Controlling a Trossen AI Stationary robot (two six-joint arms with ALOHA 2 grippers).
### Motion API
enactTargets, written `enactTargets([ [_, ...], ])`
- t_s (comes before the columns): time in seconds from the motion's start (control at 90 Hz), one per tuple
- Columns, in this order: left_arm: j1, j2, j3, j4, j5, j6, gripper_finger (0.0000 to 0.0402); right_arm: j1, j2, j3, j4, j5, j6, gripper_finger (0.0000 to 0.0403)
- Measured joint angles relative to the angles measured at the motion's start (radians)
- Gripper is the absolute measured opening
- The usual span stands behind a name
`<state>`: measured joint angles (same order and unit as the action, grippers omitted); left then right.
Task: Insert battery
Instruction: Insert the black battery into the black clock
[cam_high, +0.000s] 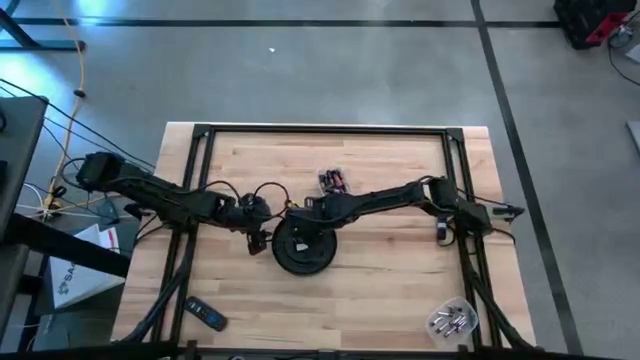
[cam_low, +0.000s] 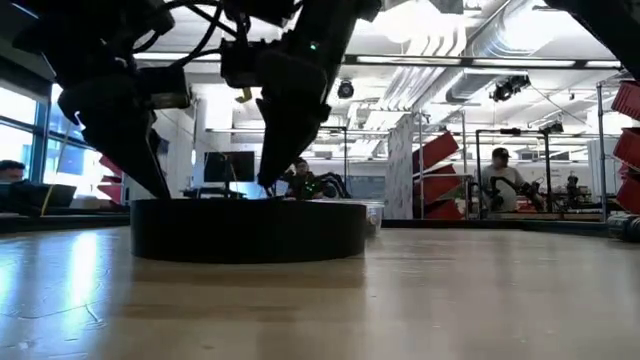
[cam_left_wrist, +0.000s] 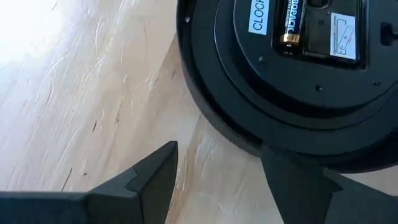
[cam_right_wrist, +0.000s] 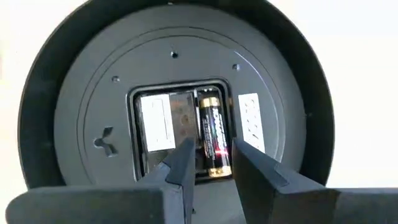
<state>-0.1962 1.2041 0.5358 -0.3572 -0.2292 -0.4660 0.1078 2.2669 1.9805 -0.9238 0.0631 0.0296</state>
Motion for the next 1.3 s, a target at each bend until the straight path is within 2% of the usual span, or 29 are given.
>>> enactTargets([
  [0.2, -0.044, 0.0, 0.0, -0.002, 0.005, -0.011, 0.0213, 0.01, -0.004, 0.03, -0.125, 0.013, -0.006, 0.0068],
  [0.378, -0.055, 0.041, 0.001, 0.004, 0.001, -0.023, 0.0213, 0.01, -0.002, -0.045, -0.08, 0.044, 0.011, 0.0037],
  [0.478, -0.055, 0.083, 0.001, 0.005, 0.018, -0.035, 0.0213, 0.01, -0.001, -0.052, -0.079, 0.09, 0.015, 0.0019],
  [0.6, -0.051, 0.125, 0.001, 0.015, 0.037, -0.055, 0.0213, 0.01, -0.001, -0.052, -0.068, 0.088, 0.006, 0.0003],
  [0.811, -0.039, 0.183, 0.001, 0.084, 0.088, -0.056, 0.0213, 0.011, -0.001, -0.053, -0.018, 0.083, -0.008, 0.0],
  [1.3, -0.039, 0.194, 0.001, 0.094, 0.082, -0.049, 0.0213, 0.011, 0.001, -0.047, -0.027, 0.085, -0.006, 0.0],
])
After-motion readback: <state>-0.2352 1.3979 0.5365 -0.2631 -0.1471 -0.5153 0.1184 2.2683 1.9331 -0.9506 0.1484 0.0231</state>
